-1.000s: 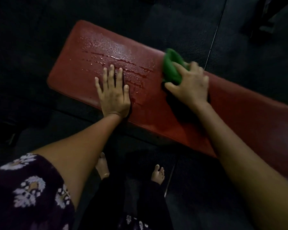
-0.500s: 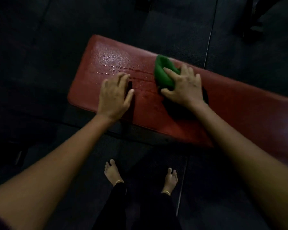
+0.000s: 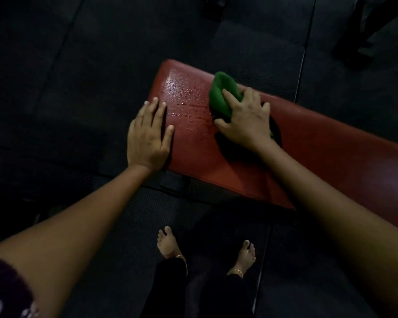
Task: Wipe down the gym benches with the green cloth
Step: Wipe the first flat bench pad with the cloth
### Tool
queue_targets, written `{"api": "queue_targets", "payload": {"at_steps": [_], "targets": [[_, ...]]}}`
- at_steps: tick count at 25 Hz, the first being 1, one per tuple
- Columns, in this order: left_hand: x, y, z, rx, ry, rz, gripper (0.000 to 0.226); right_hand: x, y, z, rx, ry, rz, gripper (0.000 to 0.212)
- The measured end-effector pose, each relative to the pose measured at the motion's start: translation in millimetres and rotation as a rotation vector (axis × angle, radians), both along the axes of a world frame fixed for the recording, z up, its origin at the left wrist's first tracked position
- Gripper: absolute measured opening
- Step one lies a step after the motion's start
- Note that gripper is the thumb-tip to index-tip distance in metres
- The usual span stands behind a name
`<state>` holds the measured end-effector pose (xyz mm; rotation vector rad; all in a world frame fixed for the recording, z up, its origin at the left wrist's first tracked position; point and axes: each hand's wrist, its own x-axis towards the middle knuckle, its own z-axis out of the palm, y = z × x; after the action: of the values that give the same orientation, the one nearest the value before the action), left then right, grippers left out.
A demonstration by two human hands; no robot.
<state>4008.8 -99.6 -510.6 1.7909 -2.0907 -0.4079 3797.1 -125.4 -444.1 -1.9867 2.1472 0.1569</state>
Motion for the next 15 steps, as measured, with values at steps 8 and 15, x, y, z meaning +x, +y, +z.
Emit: {"api": "queue_targets", "payload": {"at_steps": [8,15], "targets": [[2,1,-4,-0.007,-0.031,-0.04,0.057,3,-10,0,0.008,0.028,-0.415,0.066],[2,0,-2,-0.028,-0.034,-0.048,0.056,25,-77,11,0.115,-0.078,0.156,0.066]]}}
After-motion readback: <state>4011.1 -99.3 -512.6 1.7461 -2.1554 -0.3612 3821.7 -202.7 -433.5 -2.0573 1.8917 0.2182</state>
